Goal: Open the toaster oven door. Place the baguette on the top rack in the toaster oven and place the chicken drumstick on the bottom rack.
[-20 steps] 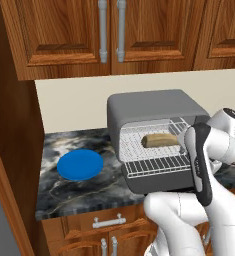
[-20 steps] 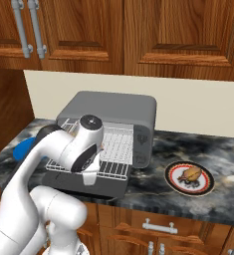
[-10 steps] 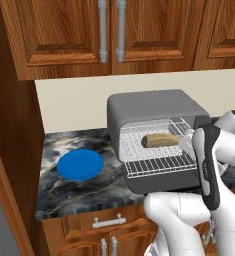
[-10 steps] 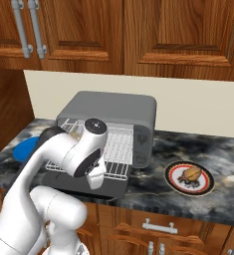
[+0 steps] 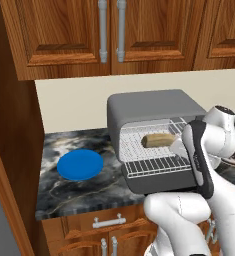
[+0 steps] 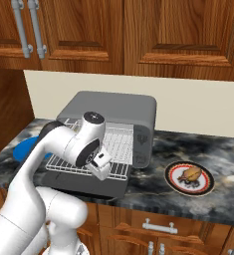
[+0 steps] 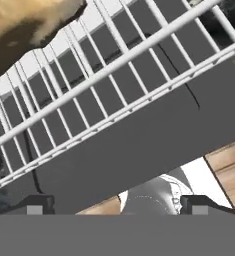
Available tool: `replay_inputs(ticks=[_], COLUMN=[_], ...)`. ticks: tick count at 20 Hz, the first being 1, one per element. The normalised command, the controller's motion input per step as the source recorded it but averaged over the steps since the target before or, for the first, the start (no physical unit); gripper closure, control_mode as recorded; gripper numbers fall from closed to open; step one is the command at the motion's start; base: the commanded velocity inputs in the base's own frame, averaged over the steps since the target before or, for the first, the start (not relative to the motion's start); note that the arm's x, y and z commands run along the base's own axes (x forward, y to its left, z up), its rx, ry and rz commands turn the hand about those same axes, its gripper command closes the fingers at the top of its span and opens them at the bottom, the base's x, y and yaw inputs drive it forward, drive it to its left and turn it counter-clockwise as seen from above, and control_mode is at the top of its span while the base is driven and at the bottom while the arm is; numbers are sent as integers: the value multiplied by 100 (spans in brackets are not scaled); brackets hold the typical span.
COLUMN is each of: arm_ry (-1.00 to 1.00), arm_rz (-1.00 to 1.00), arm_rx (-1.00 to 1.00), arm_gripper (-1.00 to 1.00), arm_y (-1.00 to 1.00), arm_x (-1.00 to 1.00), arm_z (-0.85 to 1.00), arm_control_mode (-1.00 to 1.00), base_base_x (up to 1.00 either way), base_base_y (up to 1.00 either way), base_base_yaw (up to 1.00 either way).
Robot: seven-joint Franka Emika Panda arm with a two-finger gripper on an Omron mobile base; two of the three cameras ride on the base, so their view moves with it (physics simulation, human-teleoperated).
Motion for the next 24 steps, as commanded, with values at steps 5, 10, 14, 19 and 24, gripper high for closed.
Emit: replay_inputs(ticks=[5, 10, 14, 19, 24], arm_ry=[-2, -9, -4, -5, -6], arm_rz=[25, 2, 0, 0, 0], arm_rx=[-14, -12, -7, -1, 0], arm_gripper=[-100, -100, -100, -100, -100], arm_y=[0, 10, 6, 0, 0], arm_x=[16, 66, 74, 66, 80], arm_z=[-24, -1, -10, -11, 8], arm_control_mode=[-100, -100, -100, -100, -100], base_base_x=[0, 0, 0, 0, 0], base_base_y=[0, 0, 0, 0, 0], base_base_yaw=[0, 0, 0, 0, 0])
